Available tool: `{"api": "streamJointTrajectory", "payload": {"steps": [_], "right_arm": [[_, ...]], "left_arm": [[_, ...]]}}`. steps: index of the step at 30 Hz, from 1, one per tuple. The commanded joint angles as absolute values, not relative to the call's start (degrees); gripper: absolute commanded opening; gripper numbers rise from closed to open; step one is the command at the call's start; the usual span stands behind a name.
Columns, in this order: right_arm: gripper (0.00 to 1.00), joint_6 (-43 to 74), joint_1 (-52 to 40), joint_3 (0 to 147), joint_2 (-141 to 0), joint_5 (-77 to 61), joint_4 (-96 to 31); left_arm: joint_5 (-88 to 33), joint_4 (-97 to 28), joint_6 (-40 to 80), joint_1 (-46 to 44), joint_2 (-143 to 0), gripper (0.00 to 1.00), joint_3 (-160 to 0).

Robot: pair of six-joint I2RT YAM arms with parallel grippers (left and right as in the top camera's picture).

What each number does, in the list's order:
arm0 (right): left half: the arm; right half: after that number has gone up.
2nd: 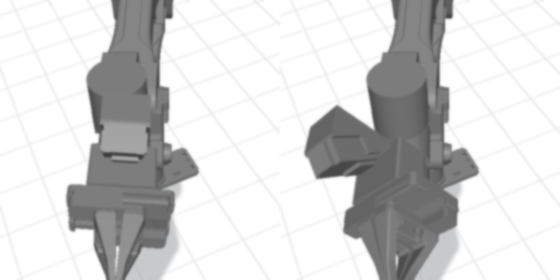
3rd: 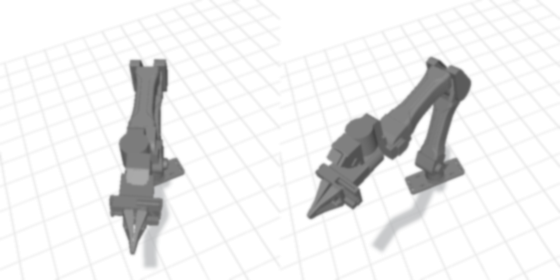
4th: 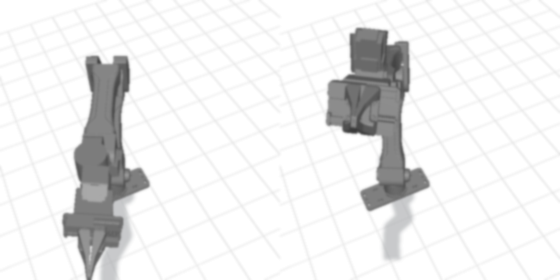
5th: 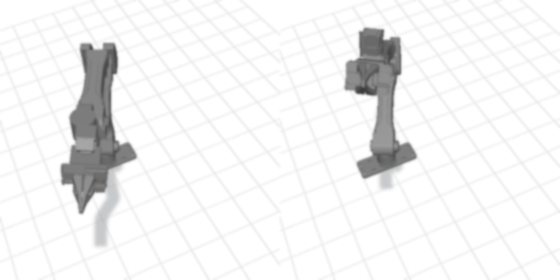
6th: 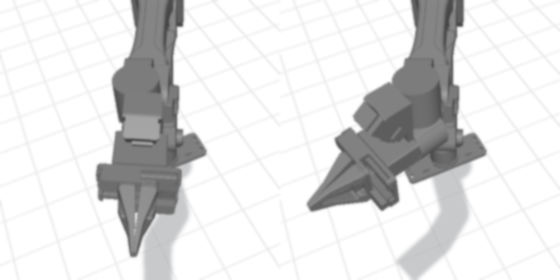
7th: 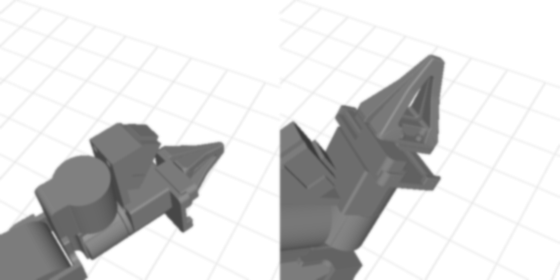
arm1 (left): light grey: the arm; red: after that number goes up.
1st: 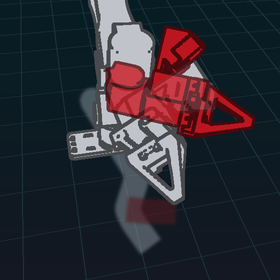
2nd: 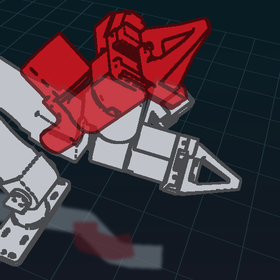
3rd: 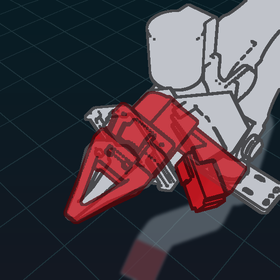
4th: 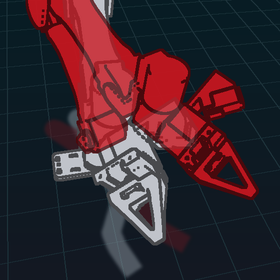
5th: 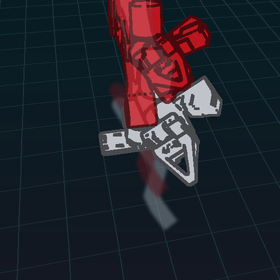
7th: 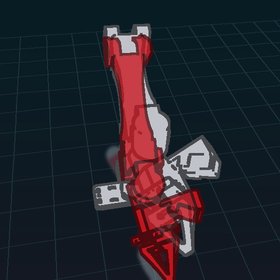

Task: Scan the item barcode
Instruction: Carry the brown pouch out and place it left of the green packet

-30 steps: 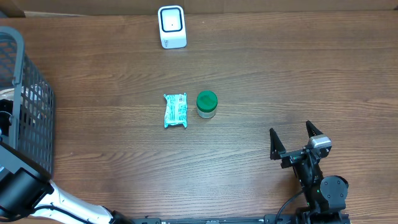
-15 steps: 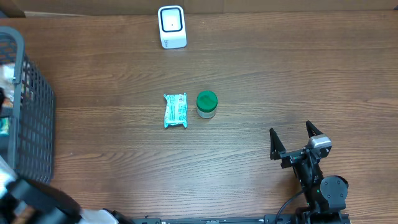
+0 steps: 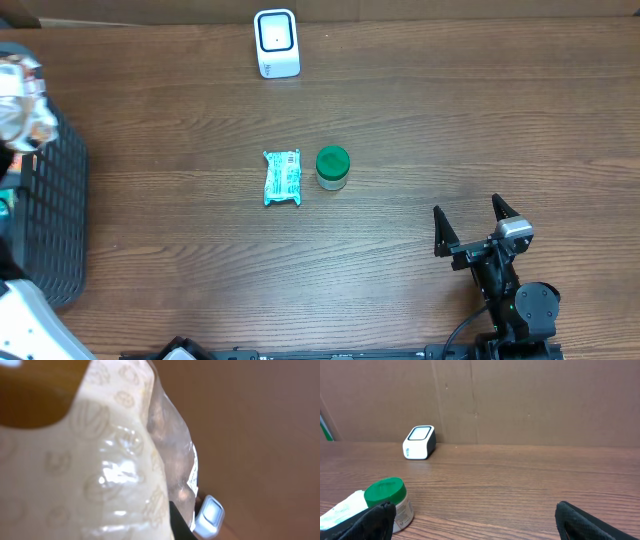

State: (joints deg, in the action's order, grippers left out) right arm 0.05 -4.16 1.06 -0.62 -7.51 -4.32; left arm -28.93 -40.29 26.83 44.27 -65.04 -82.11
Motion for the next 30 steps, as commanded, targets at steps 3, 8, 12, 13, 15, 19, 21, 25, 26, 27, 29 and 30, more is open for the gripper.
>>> {"api": "streamJointTrajectory", "payload": {"steps": [3,8,12,13,15,19,21,25,26,27,29,30], "right_arm": [[1.00,0.3,-4.5,0.4,-0.2,-7.7,-4.1],[1.00,0.3,-4.5,0.4,-0.2,-7.7,-4.1],[1.00,0.3,-4.5,0.4,-0.2,-7.7,-4.1],[1.00,0.3,-4.5,0.4,-0.2,-7.7,-4.1],[1.00,0.3,-4.5,0.4,-0.2,-7.7,-4.1],[1.00,0.3,-4.5,0.4,-0.2,-7.7,-4.1],[1.00,0.3,-4.5,0.4,-0.2,-7.7,-4.1],[1.00,0.3,-4.5,0.4,-0.2,-7.7,-4.1],[1.00,0.3,-4.5,0.4,-0.2,-7.7,-4.1],[1.00,0.3,-4.5,0.4,-0.2,-7.7,-4.1],[1.00,0.4,-4.5,0.4,-0.2,-7.7,-4.1],[1.00,0.3,-4.5,0.4,-0.2,-7.7,-4.1]], "left_arm": [[-29.3,-47.1,20.4,33.9,-63.8,0.04,-82.6],[-22.2,-54.6,12.3,22.3,-68.0,0.04,-82.6],[-20.3,-58.3,4.7,15.4,-73.5,0.04,-82.6],[-20.3,-59.0,3.1,14.1,-75.0,0.04,-82.6],[-19.7,-61.0,0.2,11.7,-78.5,0.04,-82.6],[-18.5,-65.1,-0.1,8.9,-86.4,0.04,-82.6],[-18.5,-66.2,-2.6,8.0,-90.2,0.04,-82.6],[-18.7,-67.1,-10.8,6.0,-97.1,0.04,-82.6],[-18.7,-67.1,-13.2,5.5,-98.5,0.04,-82.6],[-18.6,-67.2,-16.0,5.0,-100.1,0.04,-82.6],[-17.5,-67.2,-20.7,4.1,-102.5,0.04,-82.6],[-16.4,-67.1,-22.4,3.7,-103.5,0.04,-82.6]]}}
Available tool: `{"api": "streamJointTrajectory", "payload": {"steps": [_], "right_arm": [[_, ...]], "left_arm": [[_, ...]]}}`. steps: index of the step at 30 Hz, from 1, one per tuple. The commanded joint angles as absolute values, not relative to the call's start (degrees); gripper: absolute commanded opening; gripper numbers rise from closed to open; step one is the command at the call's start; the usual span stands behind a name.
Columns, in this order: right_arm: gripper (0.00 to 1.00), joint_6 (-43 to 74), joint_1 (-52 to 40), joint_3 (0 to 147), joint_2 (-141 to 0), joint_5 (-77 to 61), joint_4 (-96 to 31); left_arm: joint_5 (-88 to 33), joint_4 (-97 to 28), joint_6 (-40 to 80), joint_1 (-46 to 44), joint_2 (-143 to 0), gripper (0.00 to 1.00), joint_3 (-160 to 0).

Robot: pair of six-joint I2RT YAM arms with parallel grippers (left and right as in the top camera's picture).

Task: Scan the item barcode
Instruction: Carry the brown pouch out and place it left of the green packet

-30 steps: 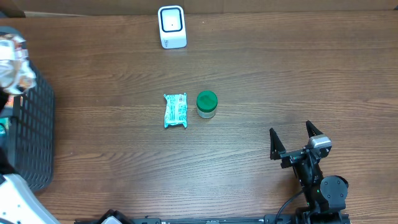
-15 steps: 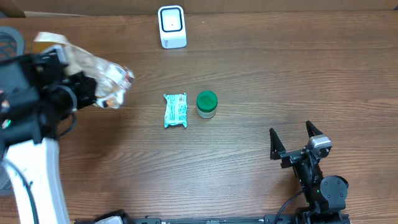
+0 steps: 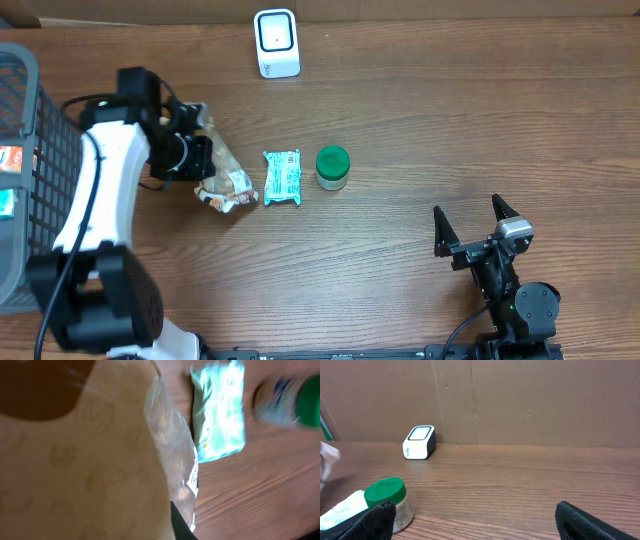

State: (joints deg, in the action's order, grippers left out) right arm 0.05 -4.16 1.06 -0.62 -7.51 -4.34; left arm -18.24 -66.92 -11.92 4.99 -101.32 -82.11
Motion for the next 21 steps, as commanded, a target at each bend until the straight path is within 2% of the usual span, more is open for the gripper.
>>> {"api": "streamJointTrajectory", "payload": {"steps": [1,5,11,14,15,17,18,19,21], "right_arm": [[1.00,0.3,-4.5,0.4,-0.2,-7.7,-4.1],[1.00,0.3,-4.5,0.4,-0.2,-7.7,-4.1],[1.00,0.3,-4.5,0.4,-0.2,-7.7,-4.1],[1.00,0.3,-4.5,0.4,-0.2,-7.7,-4.1],[1.00,0.3,-4.5,0.4,-0.2,-7.7,-4.1],[1.00,0.3,-4.5,0.4,-0.2,-7.7,-4.1],[1.00,0.3,-4.5,0.4,-0.2,-7.7,-4.1],[1.00,0.3,-4.5,0.4,-0.2,-7.7,-4.1],[1.00,0.3,-4.5,0.4,-0.2,-7.7,-4.1]], "left_arm": [[-15.1,-67.1,-23.7,3.4,-104.3,0.04,-82.6],[-11.2,-66.5,-27.9,2.2,-107.3,0.04,-82.6],[-13.3,-61.9,-28.1,0.3,-110.2,0.05,-82.6],[-14.7,-60.4,-27.1,-1.1,-111.5,0.12,-82.6],[-14.7,-59.9,-26.4,-1.6,-112.0,0.17,-82.6],[-14.5,-59.5,-25.6,-2.7,-112.9,0.36,-82.6],[-14.5,-59.3,-25.6,-3.1,-113.2,0.71,-82.6],[-14.6,-59.2,-25.5,-3.5,-113.4,1.00,-82.6],[-13.9,-59.0,-23.4,-3.9,-113.5,1.00,-82.6]]}}
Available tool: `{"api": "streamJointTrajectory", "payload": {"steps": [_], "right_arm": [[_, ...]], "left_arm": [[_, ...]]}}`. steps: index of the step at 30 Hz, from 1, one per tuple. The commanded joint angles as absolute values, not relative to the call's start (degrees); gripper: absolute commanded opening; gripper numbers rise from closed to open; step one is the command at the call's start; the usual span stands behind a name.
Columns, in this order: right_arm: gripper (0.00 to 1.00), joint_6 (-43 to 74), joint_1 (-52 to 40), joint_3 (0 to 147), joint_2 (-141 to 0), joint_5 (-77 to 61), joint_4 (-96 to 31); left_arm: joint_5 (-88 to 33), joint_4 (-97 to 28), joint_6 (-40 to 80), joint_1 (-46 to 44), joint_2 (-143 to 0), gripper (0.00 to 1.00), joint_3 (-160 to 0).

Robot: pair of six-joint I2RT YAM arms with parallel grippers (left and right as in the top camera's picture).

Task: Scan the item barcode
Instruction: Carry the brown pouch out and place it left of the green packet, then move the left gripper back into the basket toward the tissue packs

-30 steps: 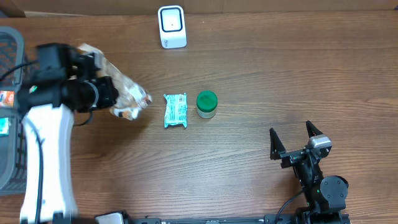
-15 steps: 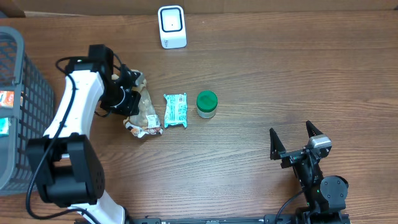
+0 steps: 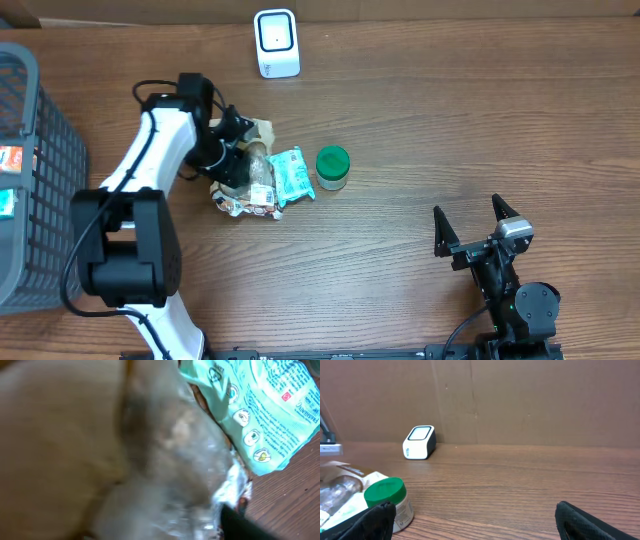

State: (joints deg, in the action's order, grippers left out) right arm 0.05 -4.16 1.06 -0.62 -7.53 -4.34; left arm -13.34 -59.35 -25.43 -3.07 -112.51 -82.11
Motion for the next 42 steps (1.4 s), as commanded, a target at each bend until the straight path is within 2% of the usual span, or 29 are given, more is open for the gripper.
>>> {"api": "streamJointTrajectory", "payload": {"steps": [1,4,8,15,22,26,34,37,42], "right_arm": [[1.00,0.4,-4.5,0.4,-0.2,-7.7,-4.1],[1.00,0.3,-4.5,0.4,-0.2,-7.7,-4.1],[1.00,0.3,-4.5,0.4,-0.2,-7.7,-4.1],[1.00,0.3,-4.5,0.4,-0.2,-7.7,-4.1],[1.00,0.3,-4.5,0.4,-0.2,-7.7,-4.1],[1.00,0.3,-4.5,0.4,-0.2,-7.7,-4.1],[1.00,0.3,-4.5,0.4,-0.2,-7.7,-4.1],[1.00,0.3,-4.5,0.4,-0.2,-7.7,-4.1],[1.00,0.4,-4.5,0.4,-0.2,-7.7,-4.1]], "left_arm": [[-12.8,-58.6,-21.3,-3.9,-113.5,0.99,-82.6],[-8.3,-58.2,-12.8,-3.6,-113.4,1.00,-83.3],[-8.3,-63.0,-11.0,-3.0,-112.7,1.00,-88.4],[-4.4,-76.2,-3.9,-2.8,-110.5,1.00,-107.1],[-4.5,-83.8,-1.3,-2.8,-106.3,1.00,-124.4],[-4.6,-85.5,0.7,-2.8,-103.0,1.00,-129.7],[-10.7,-82.0,0.9,-3.0,-99.3,1.00,-130.3],[-10.4,-81.3,1.7,-2.8,-99.2,0.84,-130.4],[-5.6,-81.3,12.4,0.7,-98.0,0.73,-131.4]]}}
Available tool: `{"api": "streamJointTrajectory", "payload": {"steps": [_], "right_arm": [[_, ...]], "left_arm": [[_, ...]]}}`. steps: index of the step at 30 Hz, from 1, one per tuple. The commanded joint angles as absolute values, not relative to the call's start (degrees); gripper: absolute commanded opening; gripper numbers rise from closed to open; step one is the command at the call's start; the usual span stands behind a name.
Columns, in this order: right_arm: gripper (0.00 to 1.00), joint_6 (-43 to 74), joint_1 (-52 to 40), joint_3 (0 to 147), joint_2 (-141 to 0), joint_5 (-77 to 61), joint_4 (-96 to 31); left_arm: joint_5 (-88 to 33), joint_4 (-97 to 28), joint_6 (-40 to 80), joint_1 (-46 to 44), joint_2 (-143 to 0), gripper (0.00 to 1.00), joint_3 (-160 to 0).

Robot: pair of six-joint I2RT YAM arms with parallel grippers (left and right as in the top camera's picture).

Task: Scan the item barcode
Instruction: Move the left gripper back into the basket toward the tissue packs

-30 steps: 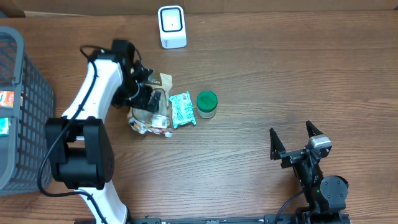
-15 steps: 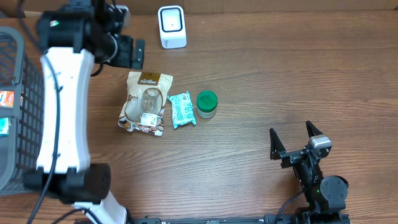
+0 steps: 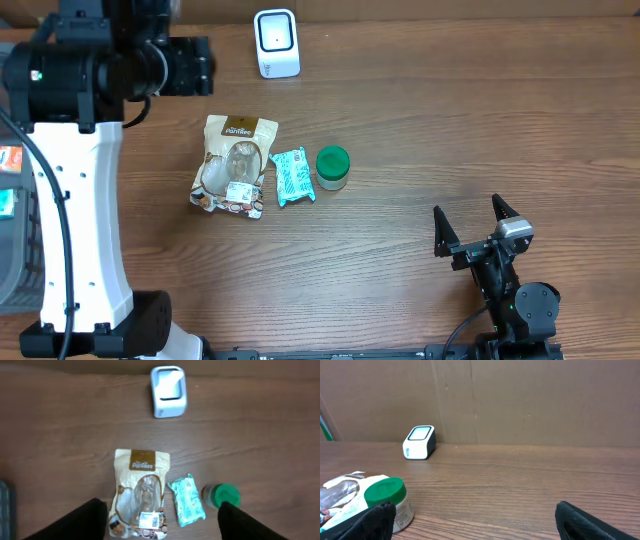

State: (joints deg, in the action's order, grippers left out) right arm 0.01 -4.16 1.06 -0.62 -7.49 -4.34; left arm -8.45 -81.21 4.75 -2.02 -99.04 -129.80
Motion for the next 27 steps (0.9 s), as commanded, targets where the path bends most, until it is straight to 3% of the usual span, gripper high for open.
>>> {"api": "streamJointTrajectory", "payload": {"steps": [1,13,27], "right_arm": [[1.00,0.3,-4.5,0.4,-0.2,-7.7,-4.1],[1.00,0.3,-4.5,0.4,-0.2,-7.7,-4.1],[1.00,0.3,-4.5,0.4,-0.2,-7.7,-4.1]], "left_arm": [[-5.3,-81.7,14.4,2.8,-97.3,0.72,-131.9],[-2.3,-83.2,24.7,27.4,-94.3,0.56,-132.2],[1.7,-80.9,29.6,46.9,-98.7,0.59,-121.8]]}}
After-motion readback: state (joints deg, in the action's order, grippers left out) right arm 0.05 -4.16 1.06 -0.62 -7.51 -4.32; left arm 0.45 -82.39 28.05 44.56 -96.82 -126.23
